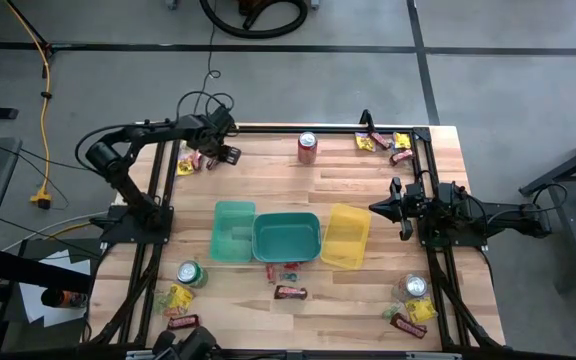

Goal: Sort candy
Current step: Put the chocolate bar into the blue bin

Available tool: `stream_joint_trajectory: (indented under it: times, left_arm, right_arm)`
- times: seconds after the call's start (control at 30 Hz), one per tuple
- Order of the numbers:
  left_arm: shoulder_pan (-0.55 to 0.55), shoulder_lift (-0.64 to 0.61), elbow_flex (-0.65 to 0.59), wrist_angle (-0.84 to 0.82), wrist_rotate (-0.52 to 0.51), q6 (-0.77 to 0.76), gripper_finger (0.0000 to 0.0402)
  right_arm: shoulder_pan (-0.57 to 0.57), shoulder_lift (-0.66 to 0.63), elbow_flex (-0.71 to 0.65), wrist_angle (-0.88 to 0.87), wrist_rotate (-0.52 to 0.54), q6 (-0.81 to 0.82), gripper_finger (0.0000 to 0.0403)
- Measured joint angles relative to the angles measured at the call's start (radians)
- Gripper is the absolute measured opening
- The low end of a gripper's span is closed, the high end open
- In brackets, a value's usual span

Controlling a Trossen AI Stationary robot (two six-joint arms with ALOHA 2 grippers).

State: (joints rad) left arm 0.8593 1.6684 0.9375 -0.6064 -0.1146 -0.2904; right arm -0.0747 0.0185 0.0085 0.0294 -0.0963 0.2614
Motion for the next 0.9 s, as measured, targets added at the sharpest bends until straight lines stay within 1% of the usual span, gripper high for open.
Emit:
stream_joint_trajectory:
  times: [0.1, 0.17, 0.23, 0.33, 0.37, 0.47, 0.53, 0.6, 0.67, 0.7, 0.8, 0.9]
  left_arm:
    - [0.0, 0.024, 0.0, -0.005, -0.001, 0.014, 0.0144]
    - [0.0, 0.029, 0.0, -0.018, 0.003, 0.014, 0.0125]
    - [-0.002, 0.024, 0.0, -0.025, 0.025, 0.01, 0.0093]
    - [-0.003, -0.016, -0.001, -0.029, 0.067, 0.004, 0.0026]
    - [-0.003, -0.036, 0.003, -0.029, 0.086, -0.001, 0.0014]
    - [-0.014, -0.123, 0.014, -0.012, 0.167, -0.012, 0.0014]
    - [-0.047, -0.191, 0.015, 0.045, 0.247, -0.014, 0.0009]
    - [-0.107, -0.261, 0.015, 0.119, 0.355, -0.025, 0.0003]
    - [-0.19, -0.314, 0.015, 0.224, 0.431, -0.061, 0.0003]
    - [-0.238, -0.334, 0.015, 0.273, 0.445, -0.074, 0.0003]
    - [-0.414, -0.361, 0.015, 0.416, 0.446, -0.086, 0.0001]
    - [-0.586, -0.346, 0.015, 0.499, 0.439, -0.016, 0.0001]
  right_arm:
    - [0.0, 0.0, 0.0, 0.0, 0.0, 0.0, 0.0]
    - [0.0, 0.0, 0.0, 0.0, 0.0, 0.0, 0.0]
    - [0.0, 0.0, 0.0, 0.0, 0.0, 0.0, 0.0]
    - [0.0, 0.0, 0.0, 0.0, 0.0, 0.0, 0.0]
    - [0.0, 0.0, 0.0, 0.0, 0.0, 0.0, 0.0]
    - [0.0, 0.0, 0.0, 0.0, 0.0, 0.0, 0.0]
    - [0.0, 0.0, 0.0, 0.0, 0.0, 0.0, 0.0]
    - [0.0, 0.0, 0.0, 0.0, 0.0, 0.0, 0.0]
    - [0.0, 0.0, 0.0, 0.0, 0.0, 0.0, 0.0]
    - [0.0, 0.0, 0.0, 0.0, 0.0, 0.0, 0.0]
    - [0.0, 0.0, 0.0, 0.0, 0.0, 0.0, 0.0]
    - [0.0, 0.0, 0.0, 0.0, 0.0, 0.0, 0.0]
